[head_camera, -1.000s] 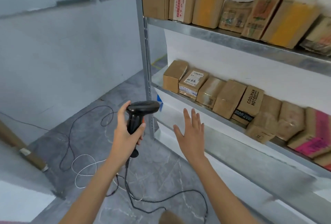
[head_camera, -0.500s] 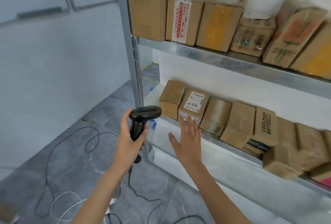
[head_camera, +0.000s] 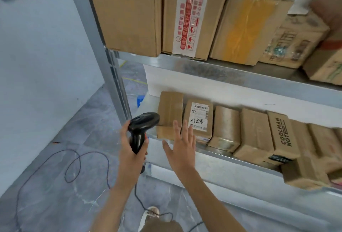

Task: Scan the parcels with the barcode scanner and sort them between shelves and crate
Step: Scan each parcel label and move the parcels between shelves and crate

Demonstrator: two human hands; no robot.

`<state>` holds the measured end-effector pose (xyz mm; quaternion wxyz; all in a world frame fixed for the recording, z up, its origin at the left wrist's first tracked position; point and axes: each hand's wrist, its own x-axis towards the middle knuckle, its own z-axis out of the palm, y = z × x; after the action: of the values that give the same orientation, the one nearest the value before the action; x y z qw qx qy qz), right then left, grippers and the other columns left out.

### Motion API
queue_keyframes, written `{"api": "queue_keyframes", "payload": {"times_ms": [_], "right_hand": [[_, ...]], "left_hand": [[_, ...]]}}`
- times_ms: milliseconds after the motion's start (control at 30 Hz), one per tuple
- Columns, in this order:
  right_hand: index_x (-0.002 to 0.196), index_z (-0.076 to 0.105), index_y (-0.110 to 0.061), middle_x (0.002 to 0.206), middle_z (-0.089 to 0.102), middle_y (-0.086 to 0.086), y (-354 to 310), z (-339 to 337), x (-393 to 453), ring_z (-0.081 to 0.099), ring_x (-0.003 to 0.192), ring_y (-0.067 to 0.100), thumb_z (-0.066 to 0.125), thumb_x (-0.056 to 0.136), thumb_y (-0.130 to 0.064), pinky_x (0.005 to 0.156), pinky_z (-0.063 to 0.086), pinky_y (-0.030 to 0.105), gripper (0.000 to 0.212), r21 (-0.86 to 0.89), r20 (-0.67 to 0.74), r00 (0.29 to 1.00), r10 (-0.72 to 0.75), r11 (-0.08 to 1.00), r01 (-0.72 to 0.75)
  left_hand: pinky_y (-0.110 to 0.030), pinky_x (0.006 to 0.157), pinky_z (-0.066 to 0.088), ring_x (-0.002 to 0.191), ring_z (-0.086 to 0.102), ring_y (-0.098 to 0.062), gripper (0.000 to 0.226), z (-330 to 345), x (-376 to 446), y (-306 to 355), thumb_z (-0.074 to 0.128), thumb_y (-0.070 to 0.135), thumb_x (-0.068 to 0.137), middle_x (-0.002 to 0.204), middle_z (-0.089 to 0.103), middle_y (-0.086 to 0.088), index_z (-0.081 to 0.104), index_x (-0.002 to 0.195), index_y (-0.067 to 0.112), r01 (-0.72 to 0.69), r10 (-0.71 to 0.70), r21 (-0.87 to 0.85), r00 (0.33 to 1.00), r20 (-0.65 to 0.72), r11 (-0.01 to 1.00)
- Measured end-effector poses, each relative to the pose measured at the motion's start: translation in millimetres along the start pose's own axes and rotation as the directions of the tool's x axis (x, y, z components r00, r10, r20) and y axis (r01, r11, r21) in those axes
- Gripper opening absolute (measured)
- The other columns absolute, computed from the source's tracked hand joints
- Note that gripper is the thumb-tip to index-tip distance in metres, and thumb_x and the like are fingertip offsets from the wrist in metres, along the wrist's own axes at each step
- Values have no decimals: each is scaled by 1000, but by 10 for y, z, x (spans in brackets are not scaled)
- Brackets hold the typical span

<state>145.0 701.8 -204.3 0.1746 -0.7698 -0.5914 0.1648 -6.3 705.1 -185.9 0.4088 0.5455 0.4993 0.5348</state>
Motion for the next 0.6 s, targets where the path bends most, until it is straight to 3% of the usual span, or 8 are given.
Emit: {"api": "queue_keyframes", "payload": {"times_ms": [133, 267, 433, 500, 600], "right_hand": [[159, -5, -31, 166, -16, 9, -239, 154, 350, -17, 152, 35, 40, 100, -56, 122, -8, 45, 78, -33, -14, 997, 73, 997, -73], [160, -1, -30, 167, -12, 13, -432, 297, 742, -12, 150, 44, 45, 95, -64, 121, -8, 50, 86, -98, -17, 986, 168, 981, -169], [159, 10, -34, 167, 0, 13, -496, 425, 965, 2, 148, 50, 43, 96, -62, 118, 10, 58, 77, -245, -33, 970, 240, 939, -241], [157, 19, -34, 167, 7, 11, -509, 435, 952, 10, 146, 49, 48, 96, -54, 115, 16, 58, 71, -172, -87, 966, 245, 951, -256], [155, 27, -36, 164, 18, 5, -498, 455, 869, 22, 141, 40, 54, 95, -48, 114, 23, 53, 67, 100, -134, 950, 281, 958, -269]], "left_hand": [[-26, 53, 50, 56, 55, -16, 74, -93, 329, -187, 61, 4, 98, 79, 60, -9, 34, 125, 68, 30, -30, 8, 999, 27, 1000], [-26, 56, 51, 57, 58, -16, 63, -183, 572, -367, 63, 11, 98, 87, 64, -10, 32, 141, 46, 94, -95, 23, 991, 92, 995], [-30, 56, 52, 56, 60, -17, 65, -282, 669, -449, 64, 11, 97, 88, 66, -11, 32, 144, 42, 115, -118, 30, 984, 131, 993], [-32, 56, 51, 55, 61, -16, 66, -299, 693, -486, 65, 10, 95, 90, 67, -11, 32, 143, 43, 112, -117, 46, 983, 139, 993], [-28, 56, 51, 53, 61, -13, 67, -316, 717, -509, 66, 9, 95, 90, 67, -11, 32, 142, 42, 108, -114, 52, 982, 149, 993]]}}
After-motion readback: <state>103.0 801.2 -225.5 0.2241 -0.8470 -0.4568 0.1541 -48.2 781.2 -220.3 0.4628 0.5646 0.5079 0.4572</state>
